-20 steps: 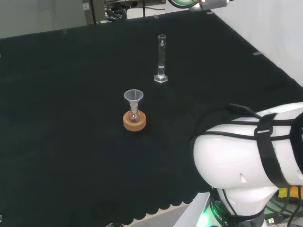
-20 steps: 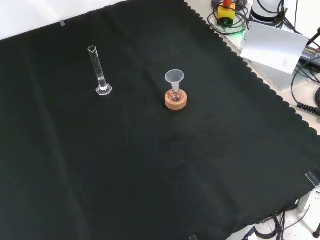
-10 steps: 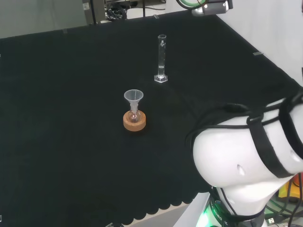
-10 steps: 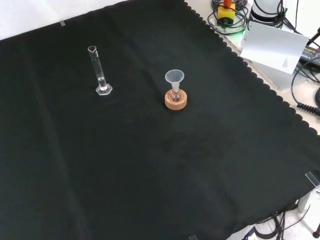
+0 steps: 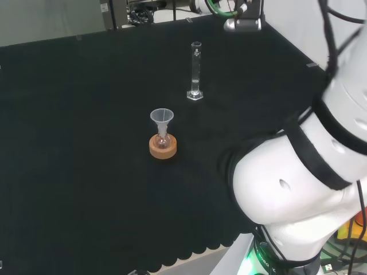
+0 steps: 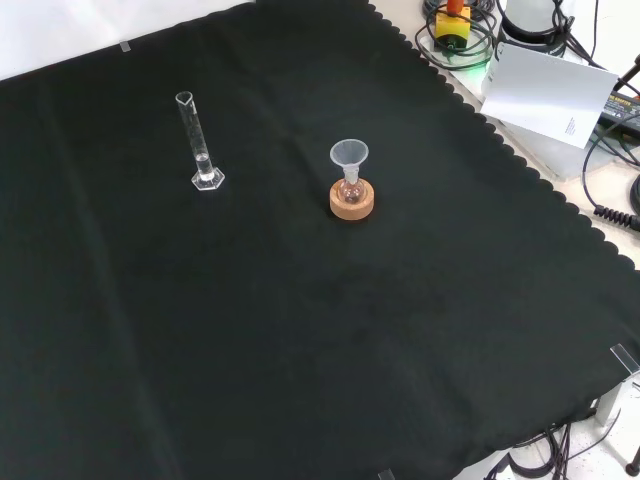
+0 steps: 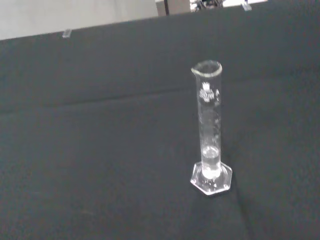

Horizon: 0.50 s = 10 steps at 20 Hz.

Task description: Pick up the graduated cylinder.

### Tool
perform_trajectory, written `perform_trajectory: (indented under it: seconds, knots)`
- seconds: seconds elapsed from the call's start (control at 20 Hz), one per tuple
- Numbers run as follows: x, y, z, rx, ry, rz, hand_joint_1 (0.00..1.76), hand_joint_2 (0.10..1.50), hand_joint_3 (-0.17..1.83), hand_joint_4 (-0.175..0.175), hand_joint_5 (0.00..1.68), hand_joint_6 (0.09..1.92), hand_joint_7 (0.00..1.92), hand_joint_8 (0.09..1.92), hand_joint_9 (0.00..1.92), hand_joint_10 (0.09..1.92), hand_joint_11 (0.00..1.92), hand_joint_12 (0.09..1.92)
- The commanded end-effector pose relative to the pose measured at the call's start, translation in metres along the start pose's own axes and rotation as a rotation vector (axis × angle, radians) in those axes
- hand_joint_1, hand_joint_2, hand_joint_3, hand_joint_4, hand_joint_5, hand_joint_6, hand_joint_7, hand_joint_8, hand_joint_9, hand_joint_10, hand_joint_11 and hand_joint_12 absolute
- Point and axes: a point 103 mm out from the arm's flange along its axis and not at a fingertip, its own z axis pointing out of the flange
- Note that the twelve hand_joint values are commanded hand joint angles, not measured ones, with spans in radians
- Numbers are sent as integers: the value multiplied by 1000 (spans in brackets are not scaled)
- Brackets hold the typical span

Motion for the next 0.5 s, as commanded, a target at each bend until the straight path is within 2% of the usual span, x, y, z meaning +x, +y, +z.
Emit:
perform_trajectory:
  seconds: [0.05,0.25,0.5]
  knots:
    - [-69,86,50,-88,171,11,498,1218,-128,-56,287,87,137,666,333,705,130,1412]
    - [-77,96,68,-67,209,-30,543,1198,-146,-56,287,87,120,664,335,704,144,1403]
    - [-82,107,87,-81,284,-63,578,1182,-163,-54,287,87,115,663,334,700,151,1395]
